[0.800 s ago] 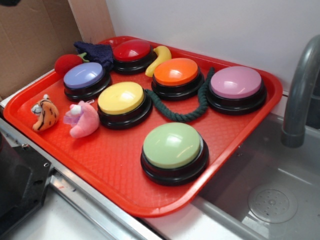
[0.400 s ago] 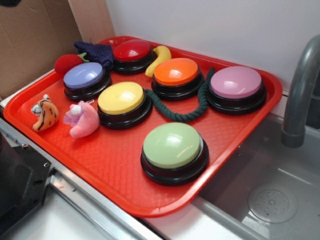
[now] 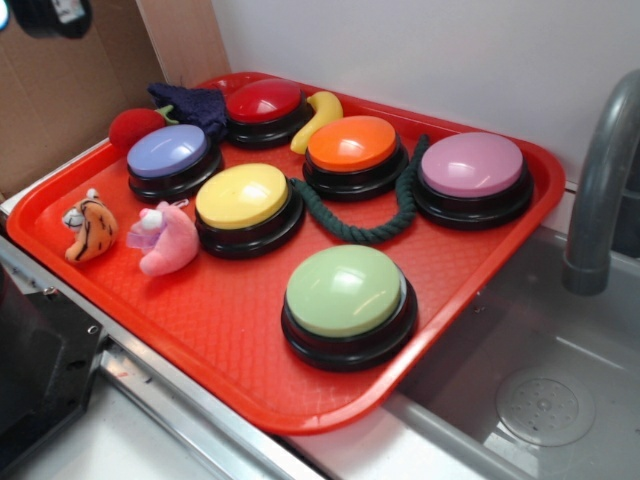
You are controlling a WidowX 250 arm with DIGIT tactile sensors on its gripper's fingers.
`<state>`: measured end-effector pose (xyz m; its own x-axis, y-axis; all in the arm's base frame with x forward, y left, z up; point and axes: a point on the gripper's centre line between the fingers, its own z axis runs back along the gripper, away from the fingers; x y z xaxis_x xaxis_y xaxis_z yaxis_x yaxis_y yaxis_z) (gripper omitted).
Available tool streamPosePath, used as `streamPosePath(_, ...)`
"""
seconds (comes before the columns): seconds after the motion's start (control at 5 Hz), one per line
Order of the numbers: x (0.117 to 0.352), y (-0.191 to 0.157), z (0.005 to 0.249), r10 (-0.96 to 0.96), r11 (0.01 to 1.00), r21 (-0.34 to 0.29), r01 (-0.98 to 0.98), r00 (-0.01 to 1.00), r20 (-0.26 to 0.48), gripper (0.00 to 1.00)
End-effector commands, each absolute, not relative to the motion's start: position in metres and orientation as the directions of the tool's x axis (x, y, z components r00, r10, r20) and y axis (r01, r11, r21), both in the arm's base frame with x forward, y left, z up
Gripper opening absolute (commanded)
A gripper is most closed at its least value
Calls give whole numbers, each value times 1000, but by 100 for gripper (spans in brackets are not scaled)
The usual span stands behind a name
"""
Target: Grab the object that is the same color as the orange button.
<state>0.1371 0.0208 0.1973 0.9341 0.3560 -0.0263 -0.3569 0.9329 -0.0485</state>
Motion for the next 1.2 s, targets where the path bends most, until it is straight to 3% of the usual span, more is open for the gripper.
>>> streamPosePath(0.0,141,64,149,631,774,-36,-632,775,-40,100)
streamPosePath(0.4,134,87,93,792,610,34,-792,609,-30,100)
streamPosePath(0.8,139,87,43,824,565,24,-824,566,14,100)
streamPosePath(1.0,137,92,32,839,543,32,-839,543,27,100)
